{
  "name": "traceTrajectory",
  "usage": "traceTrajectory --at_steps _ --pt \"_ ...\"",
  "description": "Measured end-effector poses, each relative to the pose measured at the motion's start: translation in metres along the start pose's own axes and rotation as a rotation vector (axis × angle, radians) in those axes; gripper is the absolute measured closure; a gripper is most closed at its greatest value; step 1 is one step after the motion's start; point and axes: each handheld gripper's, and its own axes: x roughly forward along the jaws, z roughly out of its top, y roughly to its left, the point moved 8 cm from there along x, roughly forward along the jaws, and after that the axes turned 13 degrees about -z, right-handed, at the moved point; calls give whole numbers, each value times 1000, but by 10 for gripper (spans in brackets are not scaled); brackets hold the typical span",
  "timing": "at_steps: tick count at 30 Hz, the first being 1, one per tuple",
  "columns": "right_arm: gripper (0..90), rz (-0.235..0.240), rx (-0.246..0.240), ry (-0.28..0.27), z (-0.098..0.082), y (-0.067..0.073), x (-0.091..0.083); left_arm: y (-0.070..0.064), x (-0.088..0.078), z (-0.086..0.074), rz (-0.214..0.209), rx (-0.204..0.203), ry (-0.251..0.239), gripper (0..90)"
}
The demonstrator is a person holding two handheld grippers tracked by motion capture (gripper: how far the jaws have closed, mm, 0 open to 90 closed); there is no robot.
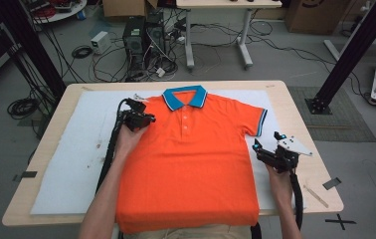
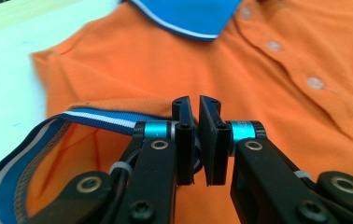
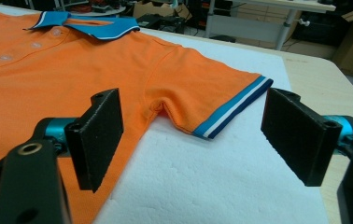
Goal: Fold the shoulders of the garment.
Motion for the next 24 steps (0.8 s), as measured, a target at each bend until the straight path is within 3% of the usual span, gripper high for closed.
traceTrajectory --at_steps 4,8,11,13,16,18,22,24 --pt "215 0 0 1 0 0 0 -12 18 1 -9 26 45 842" --pt "215 -2 5 6 0 1 0 -20 26 2 -30 30 49 845" --pt "215 -3 2 8 -1 1 0 -26 37 0 -44 38 81 840" --pt "215 -3 3 8 0 1 0 -29 37 2 -37 52 70 800" --pt "215 -3 2 8 0 1 0 -28 28 8 -16 63 42 766" --pt "215 -6 -2 6 0 1 0 -18 7 14 21 51 -1 691" --pt "215 -9 -4 9 -1 2 0 16 -30 14 93 -46 -74 670" --pt "214 -10 -4 11 -1 2 0 24 -37 11 104 -59 -73 646"
